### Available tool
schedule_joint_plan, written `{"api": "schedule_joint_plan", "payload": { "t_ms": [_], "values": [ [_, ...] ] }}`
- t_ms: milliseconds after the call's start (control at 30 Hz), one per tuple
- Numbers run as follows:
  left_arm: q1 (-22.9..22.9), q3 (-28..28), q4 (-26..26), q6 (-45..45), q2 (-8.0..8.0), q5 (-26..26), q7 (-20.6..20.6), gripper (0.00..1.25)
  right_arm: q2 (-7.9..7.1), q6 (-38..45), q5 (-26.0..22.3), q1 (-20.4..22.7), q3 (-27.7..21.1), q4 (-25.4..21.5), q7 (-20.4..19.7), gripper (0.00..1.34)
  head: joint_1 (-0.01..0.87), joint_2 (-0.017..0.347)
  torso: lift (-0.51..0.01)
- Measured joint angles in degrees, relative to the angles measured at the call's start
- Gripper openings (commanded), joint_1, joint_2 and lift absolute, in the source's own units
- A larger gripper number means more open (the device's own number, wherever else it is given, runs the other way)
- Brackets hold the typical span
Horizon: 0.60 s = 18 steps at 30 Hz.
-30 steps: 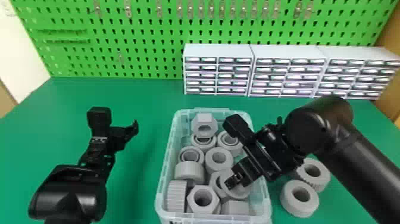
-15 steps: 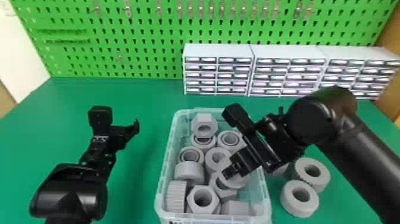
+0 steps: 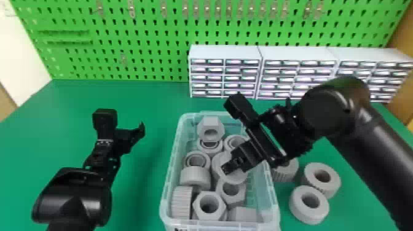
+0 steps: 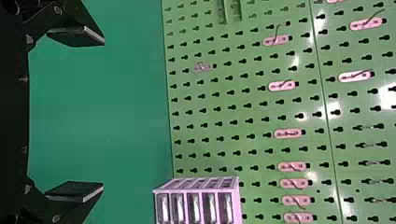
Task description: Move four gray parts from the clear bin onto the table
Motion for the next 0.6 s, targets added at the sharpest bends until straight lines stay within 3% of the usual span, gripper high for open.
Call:
{"api": "schedule_joint_plan", "payload": {
  "t_ms": [600],
  "values": [
    [0.2,-0.4,0.0,0.0,0.41,0.6,0.1,1.07,-0.17,0.0,0.4,-0.3,-7.5,-5.6,0.0,0.29,0.693,0.072,-0.052]
  ]
}}
